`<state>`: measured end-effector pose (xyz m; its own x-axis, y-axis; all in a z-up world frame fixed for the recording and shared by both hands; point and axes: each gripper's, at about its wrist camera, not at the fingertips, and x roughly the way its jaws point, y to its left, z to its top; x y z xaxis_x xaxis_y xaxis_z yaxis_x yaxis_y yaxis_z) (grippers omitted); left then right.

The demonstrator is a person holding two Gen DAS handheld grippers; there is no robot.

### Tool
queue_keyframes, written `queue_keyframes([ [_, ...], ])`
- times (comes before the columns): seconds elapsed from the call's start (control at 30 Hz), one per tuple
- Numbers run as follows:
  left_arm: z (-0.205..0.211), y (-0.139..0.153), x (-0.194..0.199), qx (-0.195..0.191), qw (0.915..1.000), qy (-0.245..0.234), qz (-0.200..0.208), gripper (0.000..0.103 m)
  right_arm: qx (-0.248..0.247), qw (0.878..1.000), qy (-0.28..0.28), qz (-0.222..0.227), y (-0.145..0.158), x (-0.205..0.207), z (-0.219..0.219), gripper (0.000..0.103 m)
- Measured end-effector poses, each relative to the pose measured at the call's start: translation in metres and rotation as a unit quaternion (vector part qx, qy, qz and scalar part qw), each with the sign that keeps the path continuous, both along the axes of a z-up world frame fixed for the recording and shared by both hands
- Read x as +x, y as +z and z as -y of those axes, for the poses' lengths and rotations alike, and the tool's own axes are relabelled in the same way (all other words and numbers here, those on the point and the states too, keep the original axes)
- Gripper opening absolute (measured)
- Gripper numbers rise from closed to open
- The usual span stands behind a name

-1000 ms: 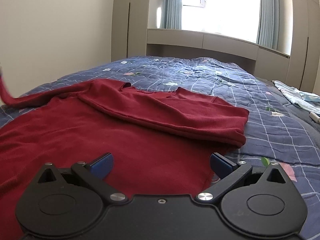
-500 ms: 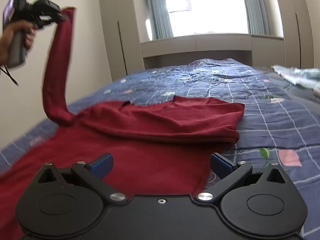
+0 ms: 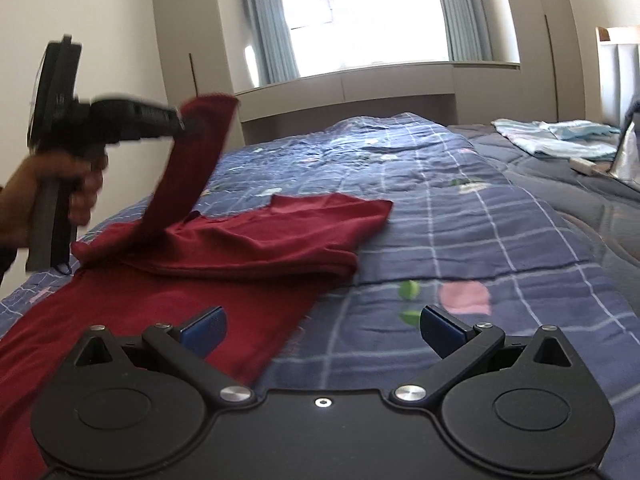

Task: Fold small clothes
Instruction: 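Lay the held sleeve across the shirt body with the left gripper and release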

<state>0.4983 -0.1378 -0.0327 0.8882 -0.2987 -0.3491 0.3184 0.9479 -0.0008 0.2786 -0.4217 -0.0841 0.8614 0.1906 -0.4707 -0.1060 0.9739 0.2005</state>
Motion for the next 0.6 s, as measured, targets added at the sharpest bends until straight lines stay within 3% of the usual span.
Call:
queue_keyframes([
  [0.17, 0.060, -0.043, -0.021, 0.081, 0.9940, -0.069, -0.027, 0.006, 0.024, 1.000, -0.012, 0.000, -0.003, -0.003, 0.010, 0.102],
  [0.3, 0.082, -0.054, -0.041, 0.101, 0.9898, -0.087, -0.049, 0.014, 0.033, 0.999, -0.014, -0.002, -0.004, -0.003, 0.012, 0.103],
  [0.33, 0.080, -0.055, -0.041, 0.098, 0.9897, -0.088, -0.055, 0.018, 0.036, 0.999, -0.015, -0.002, -0.004, -0.004, 0.013, 0.103],
  [0.4, 0.076, -0.050, -0.044, 0.086, 0.9907, -0.085, -0.063, 0.057, 0.040, 0.999, -0.017, -0.003, -0.004, -0.004, 0.015, 0.103],
  [0.47, 0.066, -0.039, -0.047, 0.071, 0.9926, -0.080, -0.058, 0.070, 0.042, 0.999, -0.020, -0.005, -0.005, -0.004, 0.015, 0.103],
  [0.53, 0.058, -0.027, -0.049, 0.066, 0.9929, -0.079, -0.061, 0.073, 0.040, 0.999, -0.020, -0.006, -0.006, -0.003, 0.015, 0.103],
  [0.6, 0.051, -0.021, -0.049, 0.062, 0.9935, -0.069, -0.065, 0.087, 0.037, 0.999, -0.019, -0.007, -0.007, -0.002, 0.013, 0.103],
])
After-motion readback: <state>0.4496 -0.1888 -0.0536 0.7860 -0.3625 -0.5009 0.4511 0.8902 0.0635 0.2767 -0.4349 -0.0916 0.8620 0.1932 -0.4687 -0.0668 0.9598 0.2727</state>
